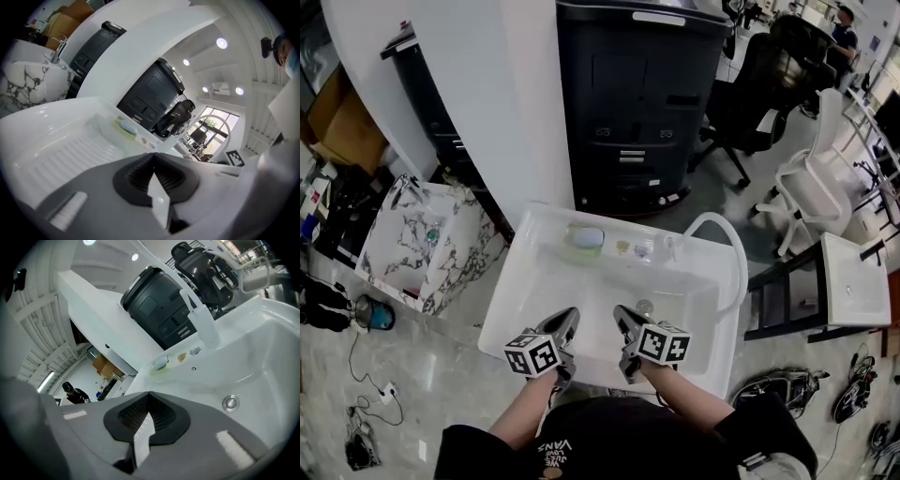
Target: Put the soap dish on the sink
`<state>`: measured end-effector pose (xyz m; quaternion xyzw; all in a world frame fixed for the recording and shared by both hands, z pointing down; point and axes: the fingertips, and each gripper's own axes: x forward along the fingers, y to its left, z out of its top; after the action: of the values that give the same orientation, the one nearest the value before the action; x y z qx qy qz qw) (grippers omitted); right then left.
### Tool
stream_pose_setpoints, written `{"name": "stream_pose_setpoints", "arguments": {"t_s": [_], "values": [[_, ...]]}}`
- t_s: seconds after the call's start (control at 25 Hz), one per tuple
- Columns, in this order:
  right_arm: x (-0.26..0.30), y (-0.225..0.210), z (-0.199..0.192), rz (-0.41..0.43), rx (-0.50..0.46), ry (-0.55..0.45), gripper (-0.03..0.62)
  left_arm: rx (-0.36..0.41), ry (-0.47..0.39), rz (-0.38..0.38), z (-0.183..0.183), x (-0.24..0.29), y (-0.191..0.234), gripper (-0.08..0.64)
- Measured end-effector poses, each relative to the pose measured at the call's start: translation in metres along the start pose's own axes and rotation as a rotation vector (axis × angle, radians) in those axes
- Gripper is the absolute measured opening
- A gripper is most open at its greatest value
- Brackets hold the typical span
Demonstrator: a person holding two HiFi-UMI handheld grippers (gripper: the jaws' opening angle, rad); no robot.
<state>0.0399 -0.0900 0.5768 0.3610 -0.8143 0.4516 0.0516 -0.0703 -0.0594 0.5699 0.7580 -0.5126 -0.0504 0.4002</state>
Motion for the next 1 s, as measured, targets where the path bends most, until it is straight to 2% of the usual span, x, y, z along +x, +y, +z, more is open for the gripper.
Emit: {"name": "stream_pose_setpoints", "arguments": {"t_s": [0.16, 0.52, 1.0], "values": [[-0.016, 0.002, 0.001, 0.023, -0.002, -0.011, 0.002, 0.005, -0.031, 0.022, -0.007, -0.012, -0.009, 0.054], [-0.046, 0.0, -0.005, 0.042, -0.072, 0.015, 0.002, 0.015, -0.103, 0.082, -0.017, -0.037, -0.022, 0.054], [-0.068, 0.0, -0.022, 0.076, -0.118, 0.052, 0.002, 0.026, -0.122, 0.095, -0.043, -0.046, -0.041, 0.054]]}}
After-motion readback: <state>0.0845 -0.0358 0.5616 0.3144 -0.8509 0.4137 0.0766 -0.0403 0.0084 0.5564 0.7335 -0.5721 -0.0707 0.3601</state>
